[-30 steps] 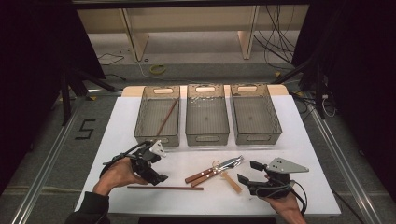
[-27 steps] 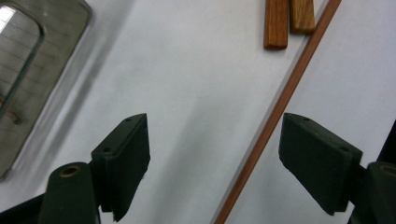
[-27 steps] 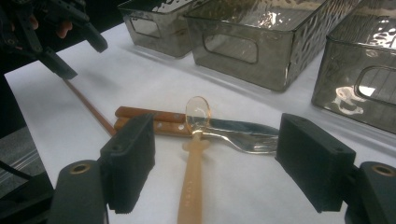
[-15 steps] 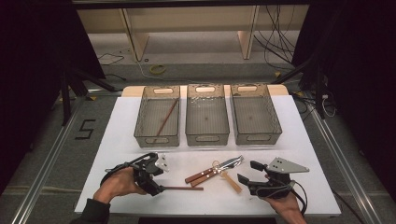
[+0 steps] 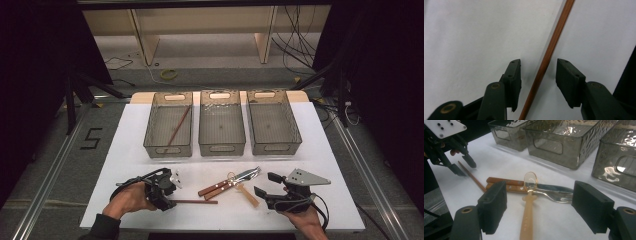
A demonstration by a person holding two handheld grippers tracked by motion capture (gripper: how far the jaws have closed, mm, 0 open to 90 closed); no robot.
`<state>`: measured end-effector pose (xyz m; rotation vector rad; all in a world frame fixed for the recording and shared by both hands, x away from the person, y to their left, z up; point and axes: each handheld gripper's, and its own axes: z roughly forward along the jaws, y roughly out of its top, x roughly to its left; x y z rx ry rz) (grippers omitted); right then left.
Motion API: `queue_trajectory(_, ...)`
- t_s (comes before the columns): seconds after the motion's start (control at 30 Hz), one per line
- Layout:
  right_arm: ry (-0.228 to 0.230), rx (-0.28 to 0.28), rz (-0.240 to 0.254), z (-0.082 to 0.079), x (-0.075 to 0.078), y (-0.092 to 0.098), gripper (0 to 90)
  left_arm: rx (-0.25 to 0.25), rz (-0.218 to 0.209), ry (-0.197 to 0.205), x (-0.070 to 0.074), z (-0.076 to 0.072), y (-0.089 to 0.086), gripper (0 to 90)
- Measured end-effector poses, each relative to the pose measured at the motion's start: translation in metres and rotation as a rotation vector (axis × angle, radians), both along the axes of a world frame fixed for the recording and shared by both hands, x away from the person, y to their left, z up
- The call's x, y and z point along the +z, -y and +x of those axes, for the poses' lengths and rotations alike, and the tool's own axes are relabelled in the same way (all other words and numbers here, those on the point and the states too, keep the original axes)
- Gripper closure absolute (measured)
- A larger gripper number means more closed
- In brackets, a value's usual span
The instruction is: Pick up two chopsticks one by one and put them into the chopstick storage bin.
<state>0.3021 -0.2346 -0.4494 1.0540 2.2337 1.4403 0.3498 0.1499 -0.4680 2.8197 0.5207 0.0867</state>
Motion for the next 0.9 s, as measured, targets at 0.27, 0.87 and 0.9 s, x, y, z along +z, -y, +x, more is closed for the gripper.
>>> queue_trajectory(0.27,0.001,0.000,0.000,0.0000,0.0000,0.0001,28.9,0.039,-0.004,-0.020,-0.0016,0.0025,-0.0009,58.1)
queue_trajectory(0.87,-0.001,0.000,-0.002,0.0002,-0.0003,-0.0005,28.9,-0.089,0.018,0.013,-0.0005,-0.0039,0.0022,76.6)
queue_trajectory(0.9,0.000,0.000,-0.002,0.0002,-0.0003,-0.0005,28.9,-0.101,0.020,0.017,-0.0003,-0.0041,0.0023,77.3)
